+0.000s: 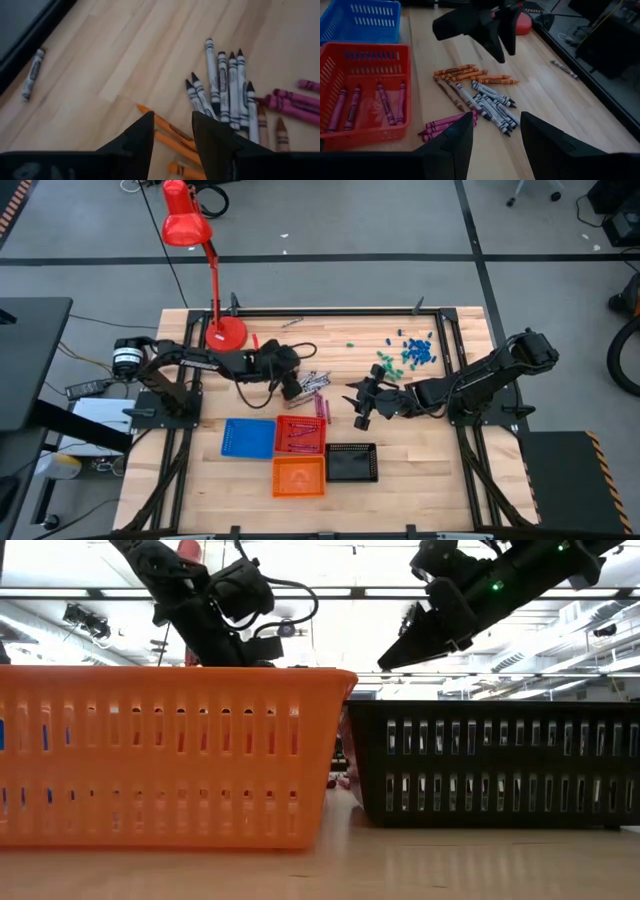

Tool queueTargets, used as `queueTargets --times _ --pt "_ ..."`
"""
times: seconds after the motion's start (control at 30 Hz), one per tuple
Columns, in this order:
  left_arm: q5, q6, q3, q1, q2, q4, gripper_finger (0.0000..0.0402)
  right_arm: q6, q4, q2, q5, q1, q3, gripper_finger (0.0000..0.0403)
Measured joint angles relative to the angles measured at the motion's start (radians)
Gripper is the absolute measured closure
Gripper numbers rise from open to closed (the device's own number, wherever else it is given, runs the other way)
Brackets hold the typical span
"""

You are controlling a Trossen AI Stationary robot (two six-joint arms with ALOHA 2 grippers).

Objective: Sort crayons
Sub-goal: Put the black crayon into the blue bin

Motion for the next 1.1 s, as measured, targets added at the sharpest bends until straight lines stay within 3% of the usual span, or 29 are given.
queueTargets --times 0.3,0.63,1.1 --pt "-0.019 0.042 0.0 0.128 0.0 0.028 0.0257 -0.003 0.002 0.0 -0.013 -0.012 0.0 0.0235" --pt "0.164 0.049 0.0 0.311 0.0 0.028 0.0258 -0.008 0.01 0.0 -0.045 -0.034 0.0 0.0235" --pt "0.192 0.178 0.129 0.409 0.005 -0.087 0.0258 -0.046 0.041 0.0 -0.118 -0.073 0.0 0.0235"
